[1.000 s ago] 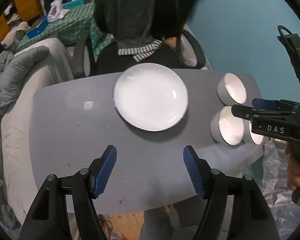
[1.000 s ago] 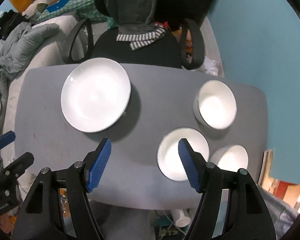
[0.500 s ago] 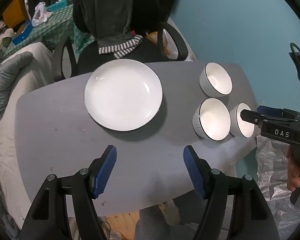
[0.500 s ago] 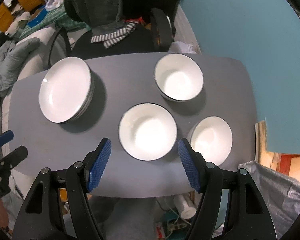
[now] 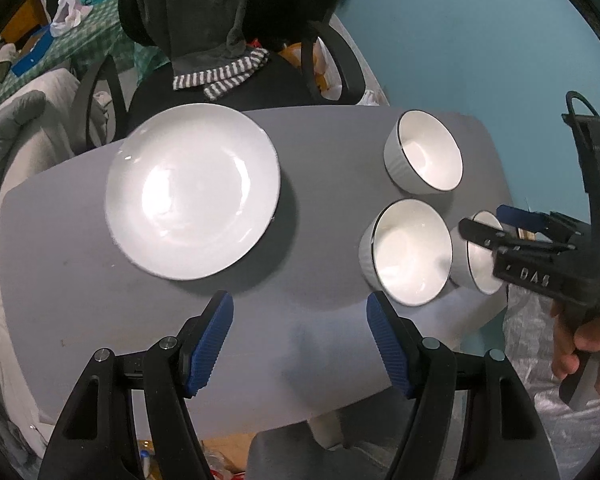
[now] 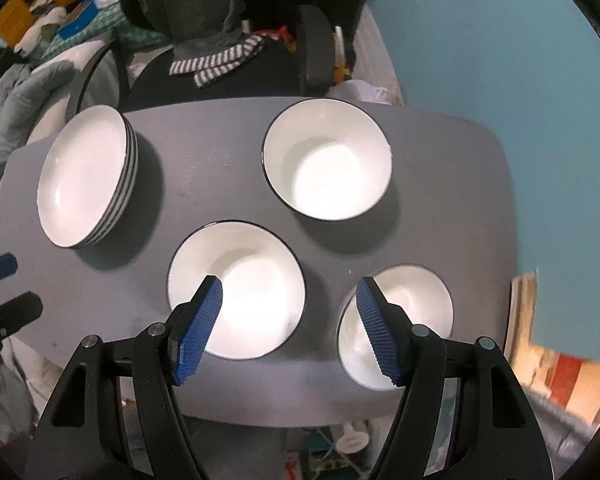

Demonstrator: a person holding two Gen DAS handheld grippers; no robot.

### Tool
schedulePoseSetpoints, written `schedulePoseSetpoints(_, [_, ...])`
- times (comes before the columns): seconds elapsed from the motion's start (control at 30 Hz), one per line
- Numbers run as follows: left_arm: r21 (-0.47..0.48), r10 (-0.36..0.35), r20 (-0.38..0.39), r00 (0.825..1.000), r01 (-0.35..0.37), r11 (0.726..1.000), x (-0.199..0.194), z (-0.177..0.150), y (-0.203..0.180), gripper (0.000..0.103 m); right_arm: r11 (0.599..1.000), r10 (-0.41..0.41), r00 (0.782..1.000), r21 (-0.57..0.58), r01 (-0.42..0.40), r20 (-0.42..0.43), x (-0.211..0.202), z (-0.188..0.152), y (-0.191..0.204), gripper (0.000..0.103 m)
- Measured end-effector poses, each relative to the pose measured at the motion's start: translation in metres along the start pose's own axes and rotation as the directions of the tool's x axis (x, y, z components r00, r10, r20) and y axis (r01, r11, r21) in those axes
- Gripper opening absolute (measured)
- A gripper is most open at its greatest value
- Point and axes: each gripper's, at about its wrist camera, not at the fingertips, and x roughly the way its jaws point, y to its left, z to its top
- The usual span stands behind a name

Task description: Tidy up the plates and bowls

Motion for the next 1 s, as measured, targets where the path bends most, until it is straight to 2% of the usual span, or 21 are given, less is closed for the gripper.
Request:
schedulePoseSetpoints(0.2, [-0.031, -0.002, -0.054, 0.999, 0.0, 1.0, 0.034, 0.015, -0.02, 0.071, 0.995, 0.012, 0.999, -0.1, -0.015, -0.036, 0.026, 0.01, -0.002, 0.069])
schedulePoseSetpoints(0.33, [-0.067, -0.018, -0.097, 0.995, 0.012, 0.998, 0.057, 0.019, -0.027, 0.071, 0.99, 0.061, 0.994, -0.125, -0.071, -0.087, 0.043, 0.013, -0.004, 0.069])
schedulePoseSetpoints(0.47, [-0.103, -0.024, -0.135, 0.991, 0.01, 0.995, 0.076, 0.02, -0.032, 0.071, 0.984, 0.075, 0.989, -0.149, -0.093, -0.125, 0.057, 0.016, -0.006, 0.069])
schedulePoseSetpoints(0.7, [-0.14, -0.041, -0.179, 0.983, 0.015, 0.99, 0.097, 0.016, -0.041, 0.071, 0.978, 0.13, 0.979, -0.144, -0.153, -0.156, 0.067, 0.012, -0.013, 0.069])
schedulePoseSetpoints(0.77, [-0.148, -0.03, -0.191, 0.981, 0.001, 0.989, 0.102, 0.014, -0.041, 0.071, 0.974, 0.139, 0.976, -0.153, -0.165, -0.166, 0.069, 0.011, -0.013, 0.066])
schedulePoseSetpoints(0.97, [-0.151, -0.007, -0.205, 0.979, -0.024, 0.988, 0.112, 0.016, -0.044, 0.071, 0.967, 0.148, 0.968, -0.176, -0.185, -0.205, 0.082, 0.01, -0.008, 0.048])
schedulePoseSetpoints(1.0, [-0.151, -0.007, -0.207, 0.978, -0.025, 0.988, 0.113, 0.016, -0.044, 0.071, 0.967, 0.148, 0.966, -0.176, -0.186, -0.213, 0.084, 0.009, -0.007, 0.042])
